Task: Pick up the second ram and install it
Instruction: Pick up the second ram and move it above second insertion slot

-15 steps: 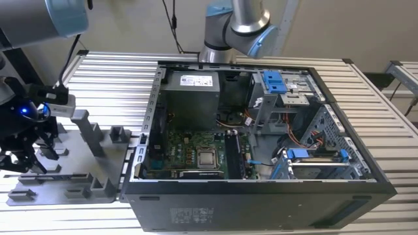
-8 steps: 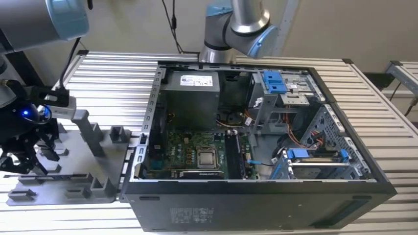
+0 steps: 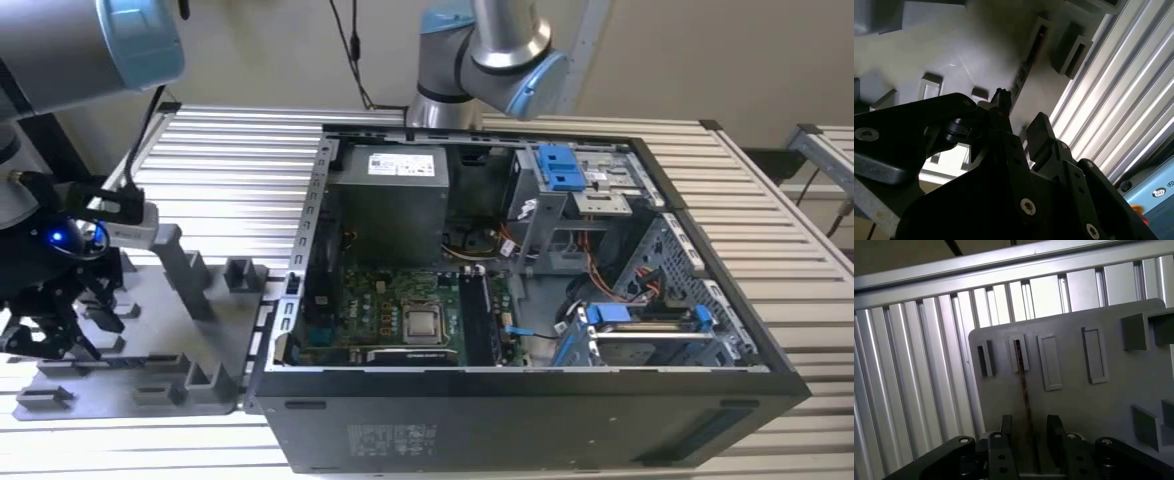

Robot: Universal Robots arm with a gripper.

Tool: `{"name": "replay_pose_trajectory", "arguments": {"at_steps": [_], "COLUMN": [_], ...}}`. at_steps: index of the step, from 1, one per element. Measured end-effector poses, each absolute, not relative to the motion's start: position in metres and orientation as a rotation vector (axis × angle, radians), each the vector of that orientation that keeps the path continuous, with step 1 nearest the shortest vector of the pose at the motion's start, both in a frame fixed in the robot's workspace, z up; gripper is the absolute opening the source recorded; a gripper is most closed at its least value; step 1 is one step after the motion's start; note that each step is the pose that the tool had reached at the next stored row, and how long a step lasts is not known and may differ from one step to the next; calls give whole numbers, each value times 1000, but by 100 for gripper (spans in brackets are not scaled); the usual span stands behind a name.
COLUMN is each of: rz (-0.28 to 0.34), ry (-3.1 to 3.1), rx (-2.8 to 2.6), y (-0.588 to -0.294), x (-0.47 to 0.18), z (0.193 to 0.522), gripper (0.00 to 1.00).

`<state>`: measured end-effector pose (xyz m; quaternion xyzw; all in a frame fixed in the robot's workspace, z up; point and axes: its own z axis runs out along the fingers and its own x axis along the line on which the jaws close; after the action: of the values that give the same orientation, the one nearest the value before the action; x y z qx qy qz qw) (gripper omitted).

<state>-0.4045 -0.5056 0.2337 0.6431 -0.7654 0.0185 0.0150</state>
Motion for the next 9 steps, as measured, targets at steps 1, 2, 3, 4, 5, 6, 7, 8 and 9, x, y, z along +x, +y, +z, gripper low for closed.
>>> {"name": "replay_pose_trajectory", "arguments": {"at_steps": [1,2,3,4,5,6,7,8,9], "rz": [57,57,57,57,57,57,57,57,57], "ry": [-2382,-2382,-2382,-2382,-2382,-2382,-2382,-2382,-2382], "rx": [2001,2001,2001,2001,2001,2001,2001,2001,2001], "y": [-506,-506,-506,-506,-506,-506,-506,-506,-506], "x": [-405,-405,-405,-405,-405,-405,-405,-405,-405], "z": [233,232,232,231,230,230,229,228,228], "gripper": [42,42,42,42,42,42,42,42,42]}}
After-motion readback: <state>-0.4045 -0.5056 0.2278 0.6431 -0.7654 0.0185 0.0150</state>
